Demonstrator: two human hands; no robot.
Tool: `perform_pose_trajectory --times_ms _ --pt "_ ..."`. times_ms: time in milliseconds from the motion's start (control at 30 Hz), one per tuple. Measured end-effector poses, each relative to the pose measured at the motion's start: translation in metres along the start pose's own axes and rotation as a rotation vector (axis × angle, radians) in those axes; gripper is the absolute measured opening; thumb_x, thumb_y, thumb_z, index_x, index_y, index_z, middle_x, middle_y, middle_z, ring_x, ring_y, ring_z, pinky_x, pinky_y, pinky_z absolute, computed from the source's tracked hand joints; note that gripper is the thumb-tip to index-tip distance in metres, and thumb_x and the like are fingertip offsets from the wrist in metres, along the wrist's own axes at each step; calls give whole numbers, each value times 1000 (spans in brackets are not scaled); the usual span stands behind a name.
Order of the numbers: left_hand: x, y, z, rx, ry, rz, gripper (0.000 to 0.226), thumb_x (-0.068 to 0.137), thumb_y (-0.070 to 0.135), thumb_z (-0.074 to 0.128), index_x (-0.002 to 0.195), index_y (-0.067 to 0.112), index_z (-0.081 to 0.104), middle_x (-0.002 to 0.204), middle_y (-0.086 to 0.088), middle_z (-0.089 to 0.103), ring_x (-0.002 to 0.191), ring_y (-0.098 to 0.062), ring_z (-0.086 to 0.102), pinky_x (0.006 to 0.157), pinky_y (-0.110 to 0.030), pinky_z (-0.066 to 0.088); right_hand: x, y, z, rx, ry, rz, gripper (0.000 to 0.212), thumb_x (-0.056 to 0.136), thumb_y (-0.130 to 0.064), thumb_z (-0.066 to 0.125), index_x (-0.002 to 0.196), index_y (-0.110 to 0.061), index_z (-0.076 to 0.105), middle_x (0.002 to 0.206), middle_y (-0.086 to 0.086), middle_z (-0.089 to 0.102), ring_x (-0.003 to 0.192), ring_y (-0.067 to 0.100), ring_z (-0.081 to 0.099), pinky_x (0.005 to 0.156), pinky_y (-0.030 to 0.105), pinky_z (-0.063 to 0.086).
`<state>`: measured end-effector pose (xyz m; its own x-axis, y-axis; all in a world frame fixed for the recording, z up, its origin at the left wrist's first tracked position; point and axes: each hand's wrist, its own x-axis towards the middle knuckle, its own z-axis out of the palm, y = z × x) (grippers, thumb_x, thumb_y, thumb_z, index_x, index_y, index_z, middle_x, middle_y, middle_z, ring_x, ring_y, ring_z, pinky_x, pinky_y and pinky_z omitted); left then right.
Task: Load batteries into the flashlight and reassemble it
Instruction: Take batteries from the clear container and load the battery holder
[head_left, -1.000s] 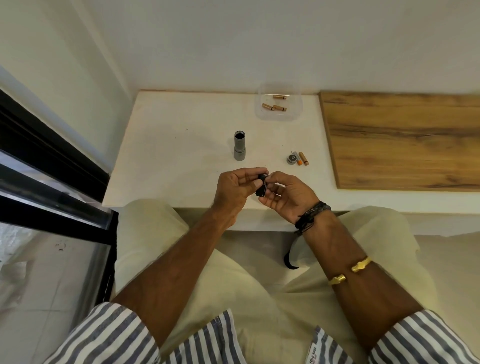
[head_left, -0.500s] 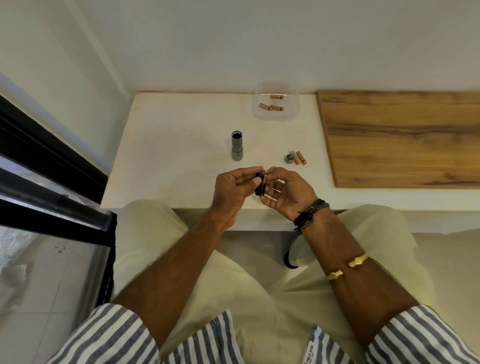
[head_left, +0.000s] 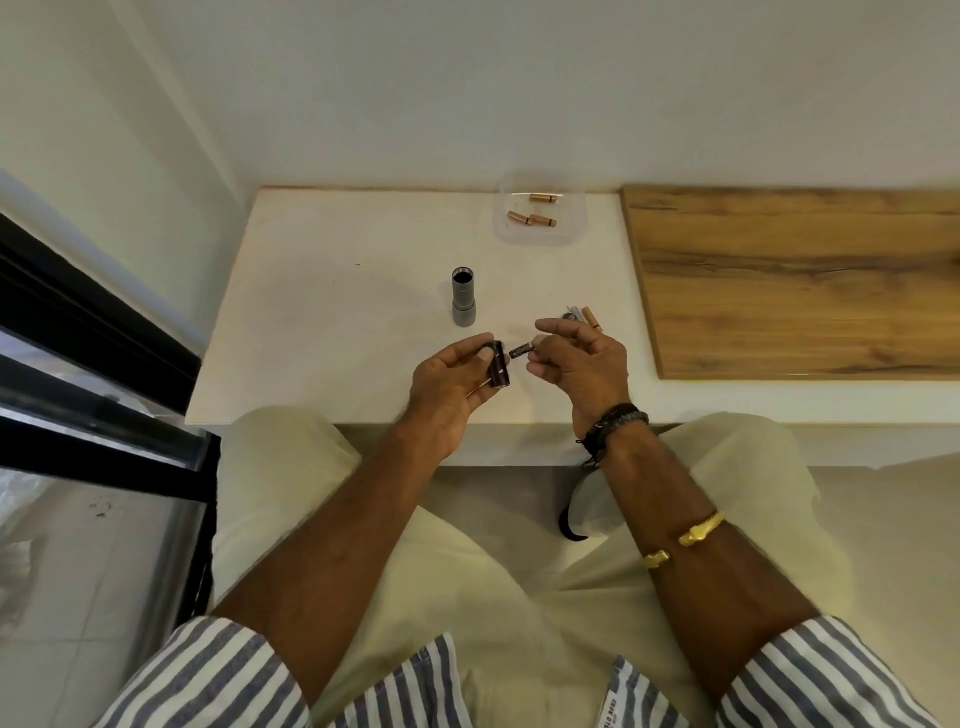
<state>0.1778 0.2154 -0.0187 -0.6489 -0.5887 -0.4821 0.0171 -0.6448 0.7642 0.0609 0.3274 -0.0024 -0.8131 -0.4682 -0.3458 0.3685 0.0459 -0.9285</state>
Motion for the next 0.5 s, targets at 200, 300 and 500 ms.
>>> perform_pose_trajectory --times_ms 200,300,500 --pt "2 1 -2 -184 -51 -60 28 95 0 57 123 1 62 108 -21 72 103 -31 70 86 -36 59 24 -6 -23 194 173 32 14 83 13 71 86 -1 73 112 21 72 88 28 74 75 31 64" --pt "3 2 -2 -209 -62 -81 30 95 0 56 125 0 60 110 -22 69 105 -31 69 87 -34 59 40 -8 -37 200 287 10 18 81 14 72 80 -4 72 95 20 74 88 33 75 72 30 63" --pt "5 1 -1 -202 -101 -131 31 97 0 54 128 -1 57 116 -21 67 110 -32 65 99 -40 53 69 7 -55 -68 461 -37 21 77 4 75 76 -17 75 81 7 76 79 27 76 77 41 65"
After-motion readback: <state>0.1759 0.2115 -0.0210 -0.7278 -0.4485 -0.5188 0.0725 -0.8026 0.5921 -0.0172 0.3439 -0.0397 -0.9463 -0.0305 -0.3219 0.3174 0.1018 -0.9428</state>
